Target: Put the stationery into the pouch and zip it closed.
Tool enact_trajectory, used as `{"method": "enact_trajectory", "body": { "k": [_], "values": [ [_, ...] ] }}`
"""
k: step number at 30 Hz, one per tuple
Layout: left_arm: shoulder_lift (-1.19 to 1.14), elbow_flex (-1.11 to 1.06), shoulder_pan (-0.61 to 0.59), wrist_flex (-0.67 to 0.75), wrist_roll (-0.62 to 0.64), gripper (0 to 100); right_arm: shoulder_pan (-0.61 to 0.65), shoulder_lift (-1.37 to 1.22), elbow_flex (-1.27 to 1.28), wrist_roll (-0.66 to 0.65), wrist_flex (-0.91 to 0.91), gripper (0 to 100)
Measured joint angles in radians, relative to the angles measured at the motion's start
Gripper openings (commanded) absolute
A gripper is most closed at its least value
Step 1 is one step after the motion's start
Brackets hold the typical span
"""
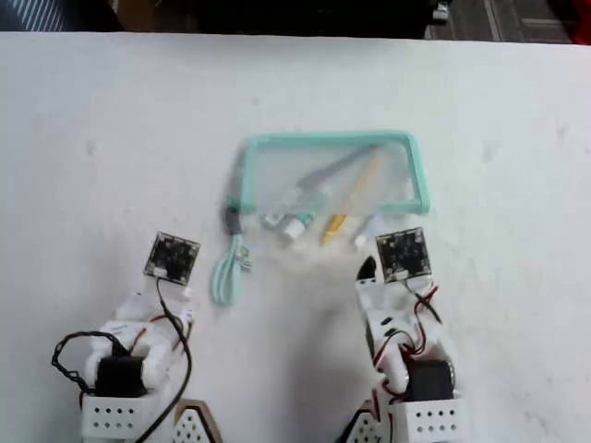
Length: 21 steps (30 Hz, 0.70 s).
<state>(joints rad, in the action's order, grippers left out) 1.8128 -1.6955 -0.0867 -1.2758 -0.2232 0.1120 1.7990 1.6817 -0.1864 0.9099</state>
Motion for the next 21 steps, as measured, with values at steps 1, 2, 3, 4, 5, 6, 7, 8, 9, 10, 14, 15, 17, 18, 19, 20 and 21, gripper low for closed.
{"method": "enact_trajectory", "body": {
  "k": [1,2,3,4,5,6,7,8,9,10,14,15,17,18,19,20,21],
  "values": [
    [0.0,0.0,0.0,0.0,0.0,2,-0.025,0.0,0.0,0.0,-0.009,20.0],
    [0.0,0.0,0.0,0.0,0.0,2,-0.048,0.0,0.0,0.0,-0.018,20.0],
    [0.0,0.0,0.0,0.0,0.0,2,-0.068,0.0,0.0,0.0,-0.026,20.0],
    [0.0,0.0,0.0,0.0,0.0,2,-0.083,0.0,0.0,0.0,-0.032,20.0],
    [0.0,0.0,0.0,0.0,0.0,2,-0.094,0.0,0.0,0.0,-0.037,20.0],
    [0.0,0.0,0.0,0.0,0.0,2,-0.101,0.0,0.0,0.0,-0.041,20.0],
    [0.0,0.0,0.0,0.0,0.0,2,-0.106,0.0,0.0,0.0,-0.044,20.0],
    [0.0,0.0,0.0,0.0,0.0,2,-0.109,0.0,0.0,0.0,-0.044,20.0],
    [0.0,0.0,0.0,0.0,0.0,2,-0.114,0.0,0.0,0.0,-0.044,20.0],
    [0.0,0.0,0.0,0.0,0.0,2,-0.118,0.0,0.0,0.0,-0.044,20.0],
    [0.0,0.0,0.0,0.0,0.0,2,-0.12,0.0,0.0,0.0,-0.044,20.0],
    [0.0,0.0,0.0,0.0,0.0,2,-0.12,0.0,0.0,0.0,-0.044,20.0],
    [0.0,0.0,0.0,0.0,0.0,2,-0.12,0.0,0.0,0.0,-0.044,20.0],
    [0.0,0.0,0.0,0.0,0.0,2,-0.12,0.0,0.0,0.0,-0.044,19.9],
    [0.0,0.0,0.0,0.0,0.0,2,-0.12,0.0,0.0,0.0,-0.044,19.9],
    [0.0,0.0,0.0,0.0,0.0,2,-0.12,0.0,0.0,0.0,-0.044,19.9],
    [0.0,0.0,0.0,0.0,0.0,2,-0.12,0.0,0.0,0.0,-0.044,19.9]
  ]
}}
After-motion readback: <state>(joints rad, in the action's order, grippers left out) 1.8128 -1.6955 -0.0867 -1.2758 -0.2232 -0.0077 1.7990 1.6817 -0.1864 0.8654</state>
